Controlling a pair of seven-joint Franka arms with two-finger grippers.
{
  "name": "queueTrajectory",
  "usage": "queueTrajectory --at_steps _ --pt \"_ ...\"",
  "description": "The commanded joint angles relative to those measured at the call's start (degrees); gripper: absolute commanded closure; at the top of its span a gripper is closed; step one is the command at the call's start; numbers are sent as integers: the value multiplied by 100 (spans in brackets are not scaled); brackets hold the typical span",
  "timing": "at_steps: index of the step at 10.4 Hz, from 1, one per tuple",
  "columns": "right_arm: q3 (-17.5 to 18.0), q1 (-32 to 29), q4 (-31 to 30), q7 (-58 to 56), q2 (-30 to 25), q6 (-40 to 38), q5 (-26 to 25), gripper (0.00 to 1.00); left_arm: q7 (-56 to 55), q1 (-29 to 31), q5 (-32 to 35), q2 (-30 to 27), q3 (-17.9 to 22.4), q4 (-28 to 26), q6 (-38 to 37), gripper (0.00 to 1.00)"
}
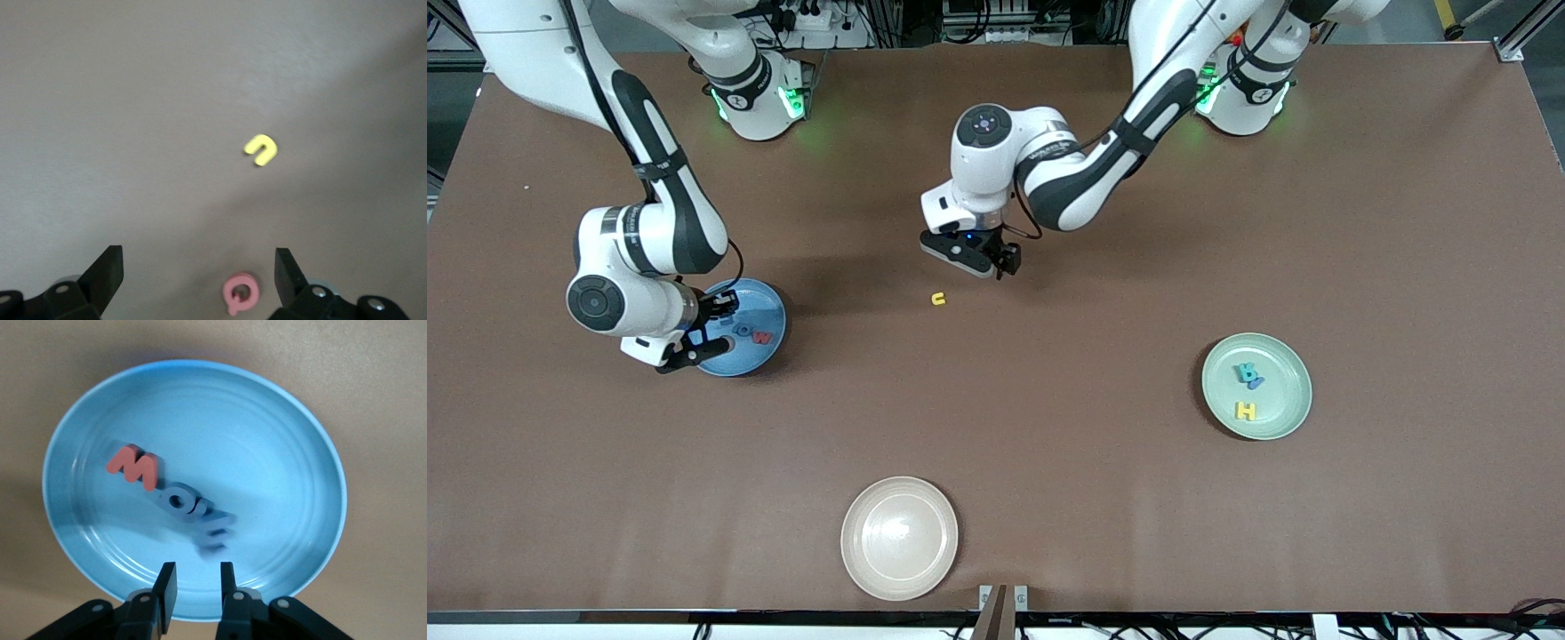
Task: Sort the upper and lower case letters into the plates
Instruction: 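Grasp the q with the left gripper while the right gripper releases the E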
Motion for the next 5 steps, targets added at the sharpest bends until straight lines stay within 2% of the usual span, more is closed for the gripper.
queueTrajectory --at_steps 1,3,5 --pt "-45 107 55 60 -87 -38 80 0 260 -301 140 137 345 165 -31 0" --pt "-27 203 195 139 -140 -91 98 0 498 -450 62 190 389 156 -31 0" --pt "8 265 397 149 -131 -99 159 0 87 -547 -183 225 407 112 -22 4"
